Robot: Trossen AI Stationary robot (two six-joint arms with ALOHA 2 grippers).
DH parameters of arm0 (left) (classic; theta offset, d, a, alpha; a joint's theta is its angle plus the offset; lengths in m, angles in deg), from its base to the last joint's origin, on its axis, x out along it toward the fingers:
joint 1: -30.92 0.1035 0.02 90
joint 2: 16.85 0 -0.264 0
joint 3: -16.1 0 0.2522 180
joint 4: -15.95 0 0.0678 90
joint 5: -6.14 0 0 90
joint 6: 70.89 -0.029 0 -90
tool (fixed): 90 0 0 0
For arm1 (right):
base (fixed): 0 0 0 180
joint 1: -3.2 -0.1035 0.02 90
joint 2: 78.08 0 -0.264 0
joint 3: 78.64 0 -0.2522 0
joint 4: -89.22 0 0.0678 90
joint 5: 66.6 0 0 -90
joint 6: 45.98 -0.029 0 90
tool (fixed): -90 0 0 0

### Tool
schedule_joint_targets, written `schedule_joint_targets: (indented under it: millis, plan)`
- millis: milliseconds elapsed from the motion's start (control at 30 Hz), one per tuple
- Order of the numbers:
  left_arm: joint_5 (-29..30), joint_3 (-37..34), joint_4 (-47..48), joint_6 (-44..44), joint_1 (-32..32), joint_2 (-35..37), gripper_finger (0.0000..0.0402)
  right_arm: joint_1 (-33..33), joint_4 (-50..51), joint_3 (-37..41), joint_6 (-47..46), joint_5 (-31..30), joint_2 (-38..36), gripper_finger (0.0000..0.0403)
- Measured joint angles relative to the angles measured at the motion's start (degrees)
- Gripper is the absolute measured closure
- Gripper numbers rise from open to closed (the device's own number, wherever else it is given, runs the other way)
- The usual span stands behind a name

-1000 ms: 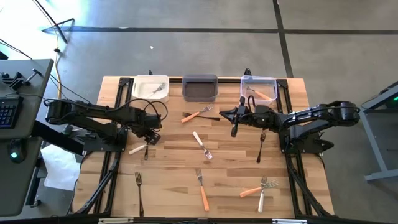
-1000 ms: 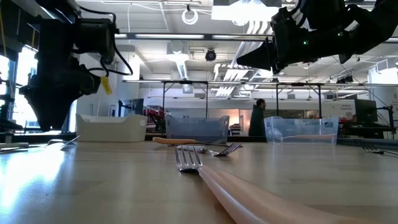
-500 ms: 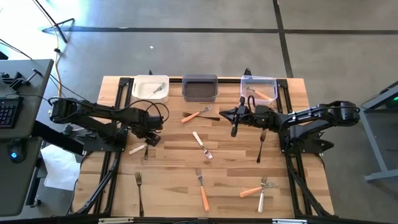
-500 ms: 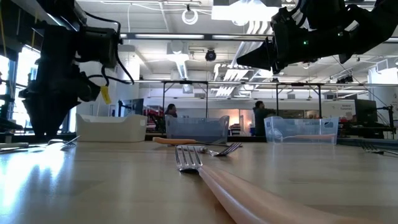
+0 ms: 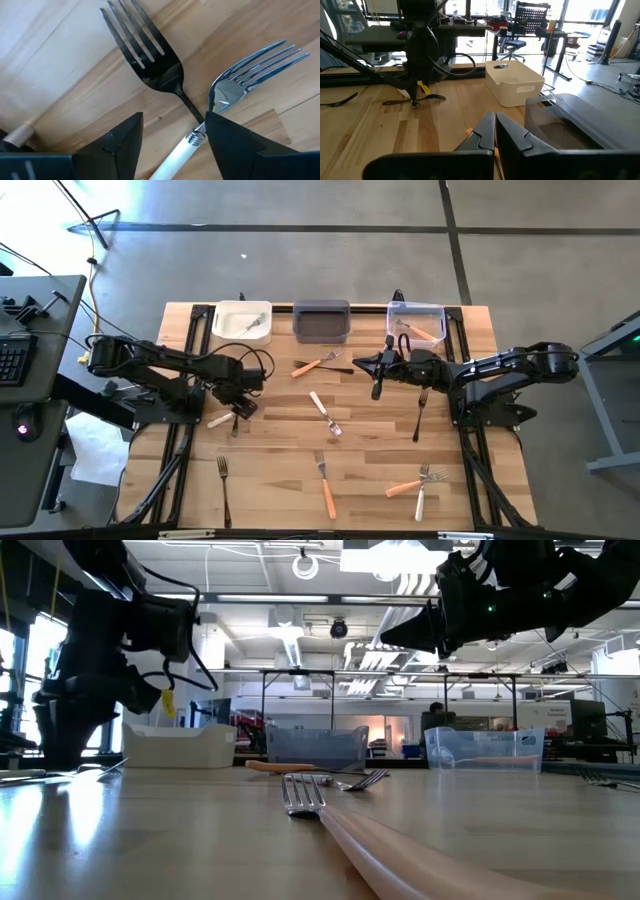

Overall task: Sort silverware by color (type)
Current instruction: Put the black fork into the black bin

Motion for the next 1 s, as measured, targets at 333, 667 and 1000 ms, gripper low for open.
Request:
schedule_joint_targets:
  millis: [333,667,1000]
  plan:
    - [-0.3,0.0,0.7,-2.9,0.0,0.0,0.0254,0.0,-0.7,0.0,0.0,0.1,0.0,0.0403]
    - [0.3,0.0,1.1,-4.9,0.3,0.0,0.0317,0.0,-0.8,0.0,0.0,0.1,0.0,0.0403]
    - [0.3,1.6,4.6,-6.3,3.5,0.0,0.0275,0.0,-0.8,0.0,-0.5,0.1,0.0,0.0403]
